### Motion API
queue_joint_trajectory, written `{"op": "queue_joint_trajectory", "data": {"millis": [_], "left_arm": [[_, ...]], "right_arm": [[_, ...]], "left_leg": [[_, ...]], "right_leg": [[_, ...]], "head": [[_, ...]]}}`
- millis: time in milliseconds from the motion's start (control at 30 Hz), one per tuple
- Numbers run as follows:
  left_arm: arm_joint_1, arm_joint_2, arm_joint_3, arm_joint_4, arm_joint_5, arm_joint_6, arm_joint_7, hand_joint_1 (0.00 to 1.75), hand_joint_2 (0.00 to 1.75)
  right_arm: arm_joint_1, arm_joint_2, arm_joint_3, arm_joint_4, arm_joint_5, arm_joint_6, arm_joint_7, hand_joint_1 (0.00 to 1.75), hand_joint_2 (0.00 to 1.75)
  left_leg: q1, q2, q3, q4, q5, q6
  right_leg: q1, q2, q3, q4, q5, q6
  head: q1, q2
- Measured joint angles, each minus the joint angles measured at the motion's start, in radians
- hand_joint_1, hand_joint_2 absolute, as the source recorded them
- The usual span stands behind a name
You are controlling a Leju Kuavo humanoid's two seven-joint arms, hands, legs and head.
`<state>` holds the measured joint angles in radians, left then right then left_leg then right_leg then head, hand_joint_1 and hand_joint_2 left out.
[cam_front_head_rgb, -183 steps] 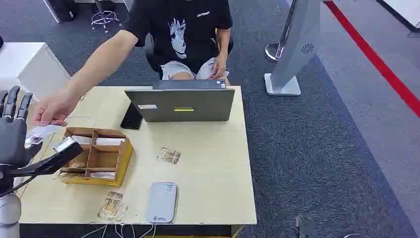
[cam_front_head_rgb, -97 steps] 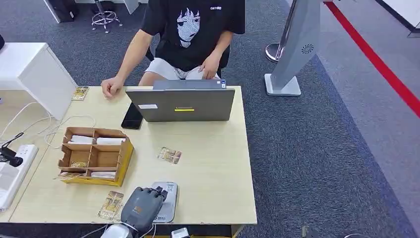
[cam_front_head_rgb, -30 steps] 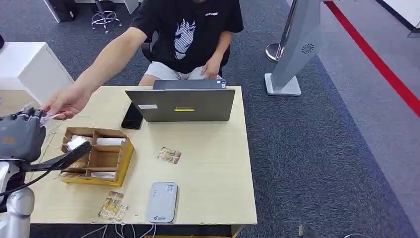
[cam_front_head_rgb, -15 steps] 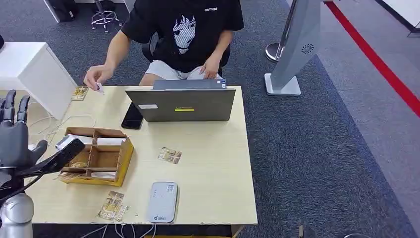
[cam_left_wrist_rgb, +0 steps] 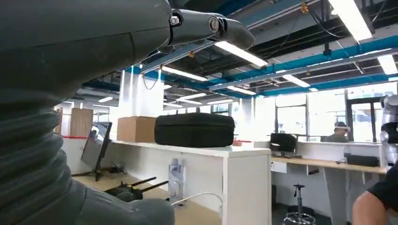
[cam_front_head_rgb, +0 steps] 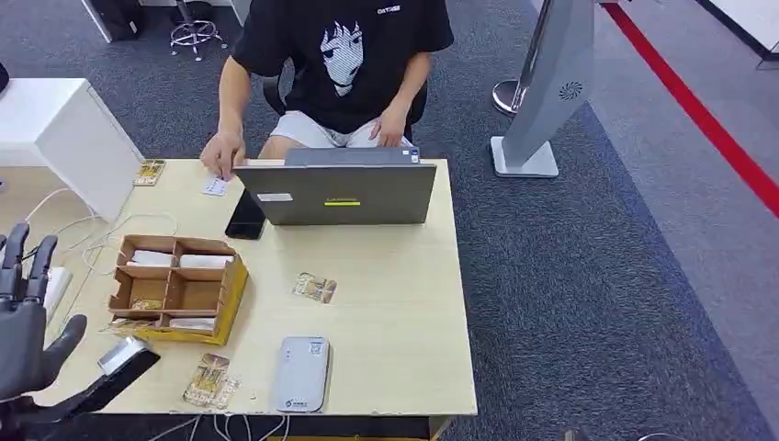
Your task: Pass the card to the sensor for recognition and then transmit it.
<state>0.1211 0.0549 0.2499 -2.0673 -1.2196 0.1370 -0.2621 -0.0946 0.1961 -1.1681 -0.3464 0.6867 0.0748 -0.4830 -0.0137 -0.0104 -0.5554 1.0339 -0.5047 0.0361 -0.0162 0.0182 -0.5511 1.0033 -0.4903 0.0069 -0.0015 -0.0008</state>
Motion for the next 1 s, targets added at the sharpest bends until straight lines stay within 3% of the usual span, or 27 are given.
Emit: {"op": "queue_joint_trajectory", "data": {"millis": [133, 333, 567, 1000], "left_arm": [[0.082, -0.001, 0.000, -0.043, -0.014, 0.014, -0.010, 0.00, 1.75], [0.146, 0.017, 0.000, -0.031, -0.082, 0.035, -0.010, 0.00, 1.75], [0.157, 0.064, 0.000, 0.081, -0.156, 0.067, 0.000, 0.00, 1.75], [0.098, 0.114, 0.012, 0.295, -0.154, 0.084, 0.013, 0.00, 1.75]], "right_arm": [[0.004, 0.000, -0.007, -0.004, 0.002, 0.006, -0.005, 0.00, 1.75], [0.009, -0.001, -0.019, -0.010, 0.011, 0.005, -0.011, 0.00, 1.75], [0.009, -0.004, -0.029, -0.012, 0.023, 0.005, -0.013, 0.00, 1.75], [0.010, -0.005, -0.031, -0.016, 0.037, 0.009, -0.021, 0.00, 1.75]], "left_leg": [[0.000, 0.000, 0.000, 0.000, 0.000, 0.000], [0.000, 0.000, 0.000, 0.000, 0.000, 0.000], [0.000, 0.000, 0.000, 0.000, 0.000, 0.000], [0.000, 0.000, 0.000, 0.000, 0.000, 0.000]], "right_leg": [[0.000, 0.000, 0.000, 0.000, 0.000, 0.000], [0.000, 0.000, 0.000, 0.000, 0.000, 0.000], [0.000, 0.000, 0.000, 0.000, 0.000, 0.000], [0.000, 0.000, 0.000, 0.000, 0.000, 0.000]], "head": [[0.000, 0.000], [0.000, 0.000], [0.000, 0.000], [0.000, 0.000]]}}
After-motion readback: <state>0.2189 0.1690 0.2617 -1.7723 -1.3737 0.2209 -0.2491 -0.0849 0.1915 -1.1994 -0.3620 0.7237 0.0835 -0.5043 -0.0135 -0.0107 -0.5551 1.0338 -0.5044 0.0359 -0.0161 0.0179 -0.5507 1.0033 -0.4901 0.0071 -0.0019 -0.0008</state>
